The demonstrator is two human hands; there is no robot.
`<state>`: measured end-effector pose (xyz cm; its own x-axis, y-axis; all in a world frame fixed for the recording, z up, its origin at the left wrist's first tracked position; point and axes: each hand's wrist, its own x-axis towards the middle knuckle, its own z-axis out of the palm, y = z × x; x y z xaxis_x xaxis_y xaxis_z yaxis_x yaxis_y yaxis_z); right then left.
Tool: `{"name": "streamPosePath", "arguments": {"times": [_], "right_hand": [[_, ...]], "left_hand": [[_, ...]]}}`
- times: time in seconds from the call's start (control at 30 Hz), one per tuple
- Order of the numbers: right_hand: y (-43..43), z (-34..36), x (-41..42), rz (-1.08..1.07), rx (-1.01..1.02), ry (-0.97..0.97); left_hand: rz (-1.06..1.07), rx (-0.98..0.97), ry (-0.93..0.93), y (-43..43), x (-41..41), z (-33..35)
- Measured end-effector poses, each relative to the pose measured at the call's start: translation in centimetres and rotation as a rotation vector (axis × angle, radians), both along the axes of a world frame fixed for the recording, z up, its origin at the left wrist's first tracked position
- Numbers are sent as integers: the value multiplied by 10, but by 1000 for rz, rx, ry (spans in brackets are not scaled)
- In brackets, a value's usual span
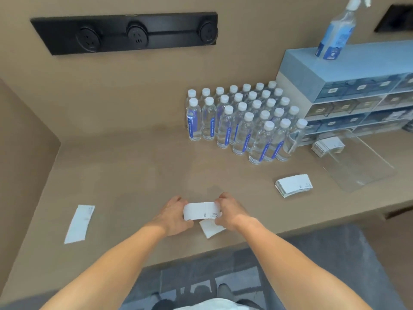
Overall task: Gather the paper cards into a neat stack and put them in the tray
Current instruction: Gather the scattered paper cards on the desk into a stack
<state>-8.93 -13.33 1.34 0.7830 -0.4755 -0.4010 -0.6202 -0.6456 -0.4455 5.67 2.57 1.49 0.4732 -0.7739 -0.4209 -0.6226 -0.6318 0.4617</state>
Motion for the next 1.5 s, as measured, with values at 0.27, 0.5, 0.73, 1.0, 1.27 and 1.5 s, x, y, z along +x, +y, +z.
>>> {"name": "streamPosePath", "arguments": {"times": [0.27,0.5,0.73,1.0,1.27,1.5], "right_hand": [[-41,-9,-33,159,40,16],[-58,-14,-44,228,21,-16],[-71,-17,-57,241,38,-70],[-67,-26,-60,238,119,-111],[-59,-36,-53,282,100,-113],[-52,-50,-53,300,1,-35]], "left_hand": [[156,14,-92,-14,-66,-3],[284,-44,-32,-23,-86,-10],[333,-91,6,-28,-104,-14],[353,-73,-5,-13,-113,-17],[363,-51,-19,-10,-106,-26],[354,4,-20,-17,-106,-44]]}}
